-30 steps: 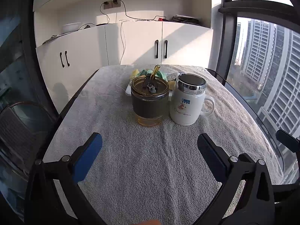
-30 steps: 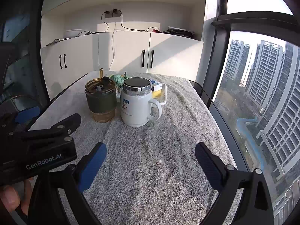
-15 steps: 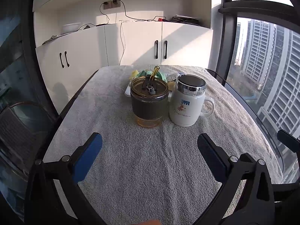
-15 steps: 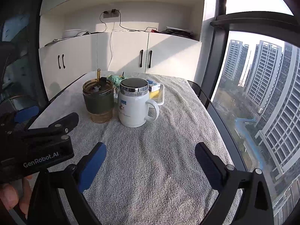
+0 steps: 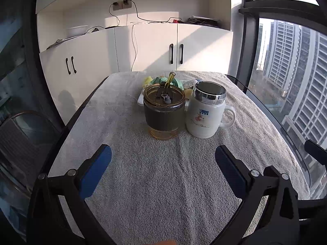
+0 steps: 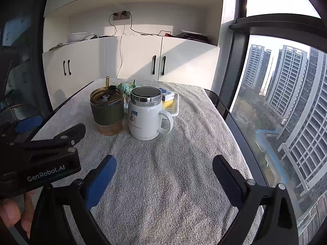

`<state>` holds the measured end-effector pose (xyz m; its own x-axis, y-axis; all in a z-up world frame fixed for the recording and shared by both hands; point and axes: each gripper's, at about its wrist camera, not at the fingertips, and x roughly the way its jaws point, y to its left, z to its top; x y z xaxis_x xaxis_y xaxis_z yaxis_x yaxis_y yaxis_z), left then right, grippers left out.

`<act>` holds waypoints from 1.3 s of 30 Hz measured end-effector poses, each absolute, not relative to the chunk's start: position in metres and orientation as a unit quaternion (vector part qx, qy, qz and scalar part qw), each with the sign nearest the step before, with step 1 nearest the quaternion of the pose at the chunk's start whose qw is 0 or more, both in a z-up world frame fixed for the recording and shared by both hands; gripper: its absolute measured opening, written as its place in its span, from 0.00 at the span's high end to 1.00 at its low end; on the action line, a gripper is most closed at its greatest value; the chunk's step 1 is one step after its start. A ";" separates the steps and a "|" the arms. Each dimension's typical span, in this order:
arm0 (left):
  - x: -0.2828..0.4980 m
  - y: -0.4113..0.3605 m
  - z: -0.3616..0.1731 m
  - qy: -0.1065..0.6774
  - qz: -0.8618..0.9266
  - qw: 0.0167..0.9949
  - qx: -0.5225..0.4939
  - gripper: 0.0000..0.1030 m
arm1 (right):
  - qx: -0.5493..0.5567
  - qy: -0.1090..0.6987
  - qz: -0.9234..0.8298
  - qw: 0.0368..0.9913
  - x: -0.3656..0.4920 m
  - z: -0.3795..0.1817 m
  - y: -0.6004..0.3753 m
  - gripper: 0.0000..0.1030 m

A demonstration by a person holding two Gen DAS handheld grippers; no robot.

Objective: Organize soft objects

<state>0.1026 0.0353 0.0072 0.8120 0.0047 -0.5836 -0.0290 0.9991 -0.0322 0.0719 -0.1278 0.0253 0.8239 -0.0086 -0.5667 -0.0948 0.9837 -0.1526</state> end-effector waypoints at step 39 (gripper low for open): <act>0.104 0.035 0.005 0.312 0.024 0.950 -0.022 0.00 | -0.089 0.300 0.025 0.950 0.072 0.023 -0.127 0.06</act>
